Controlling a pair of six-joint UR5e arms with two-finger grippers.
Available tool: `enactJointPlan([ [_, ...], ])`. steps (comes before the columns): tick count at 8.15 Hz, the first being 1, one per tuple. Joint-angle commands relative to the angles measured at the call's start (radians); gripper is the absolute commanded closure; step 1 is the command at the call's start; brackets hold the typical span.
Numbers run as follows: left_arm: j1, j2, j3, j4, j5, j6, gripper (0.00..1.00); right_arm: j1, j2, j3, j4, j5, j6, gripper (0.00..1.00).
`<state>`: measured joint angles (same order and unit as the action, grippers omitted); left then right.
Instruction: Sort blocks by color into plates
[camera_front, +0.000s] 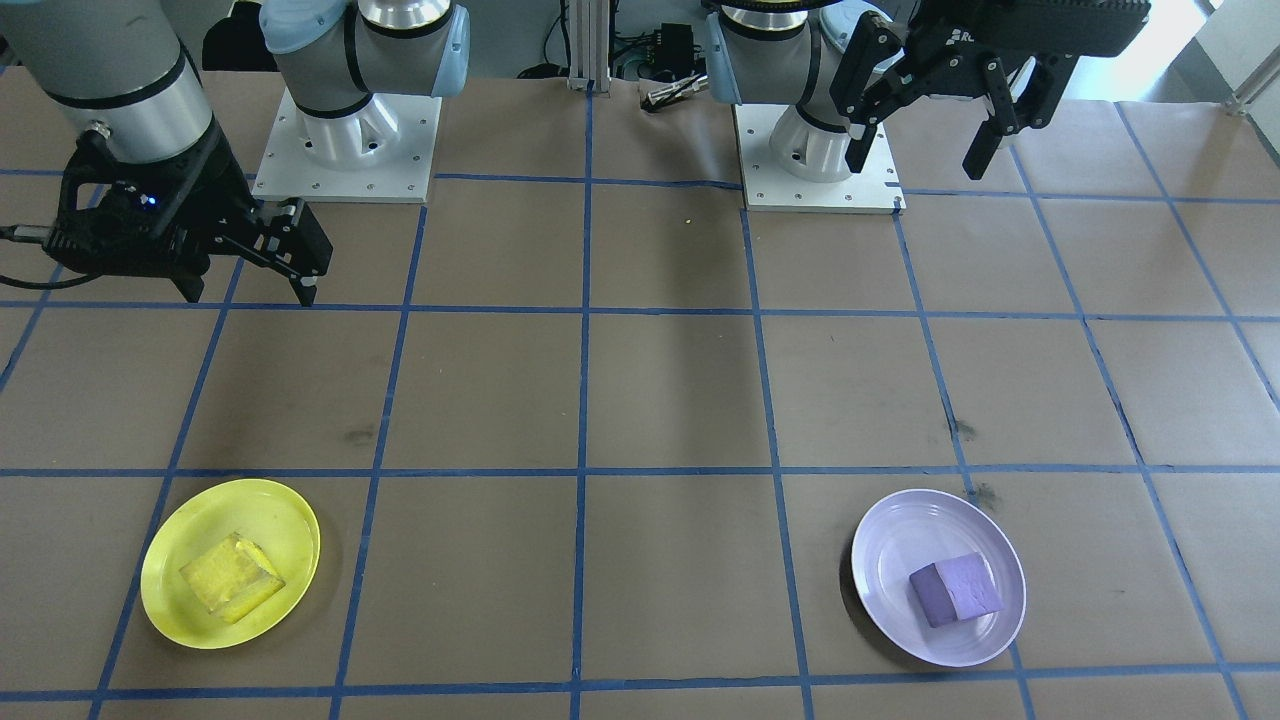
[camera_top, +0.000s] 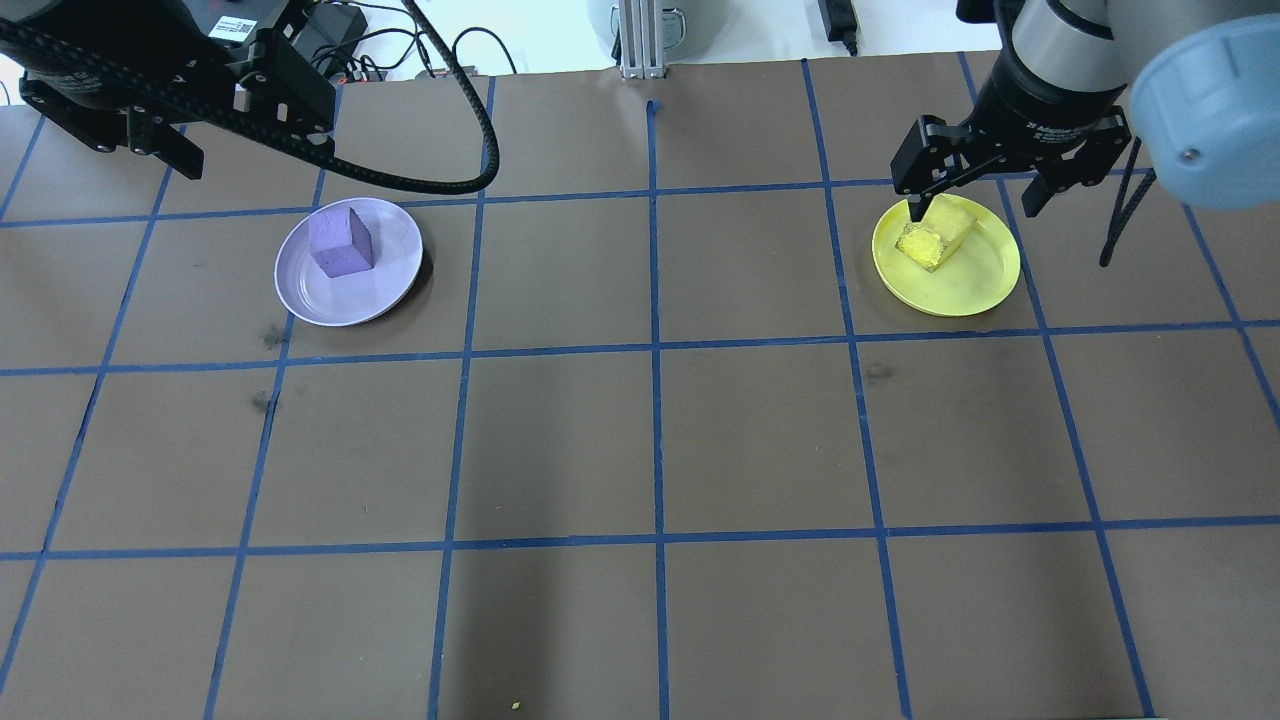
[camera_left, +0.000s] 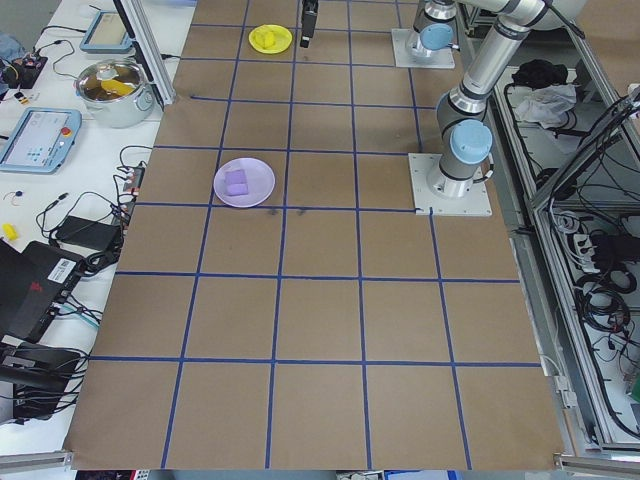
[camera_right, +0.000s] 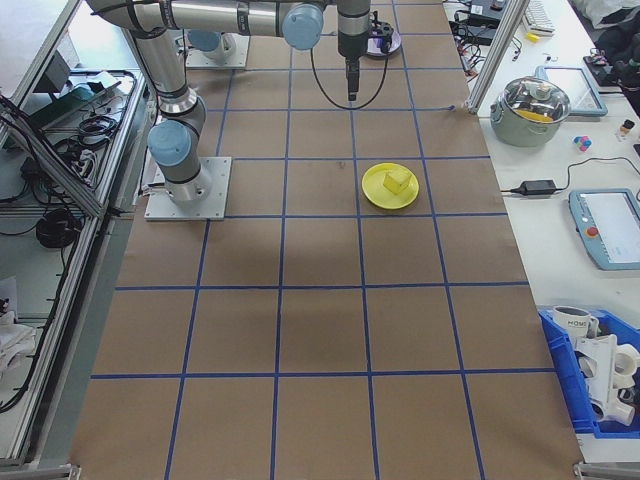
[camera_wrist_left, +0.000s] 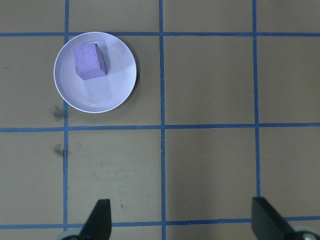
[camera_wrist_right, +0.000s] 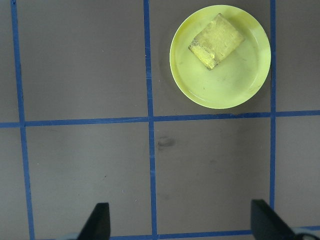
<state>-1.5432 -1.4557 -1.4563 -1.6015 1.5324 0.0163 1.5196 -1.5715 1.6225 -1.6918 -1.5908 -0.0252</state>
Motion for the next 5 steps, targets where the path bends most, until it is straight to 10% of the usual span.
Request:
enactJointPlan([
  [1,0.0,0.0,0.001,0.0,0.0,0.001,0.0,0.004,-0.036,0.031,0.006,-0.005,-0.001,0.0],
  [5,0.0,0.0,0.001,0.0,0.0,-0.001,0.0,0.004,-0.035,0.036,0.003,-0.014,-0.012,0.0],
])
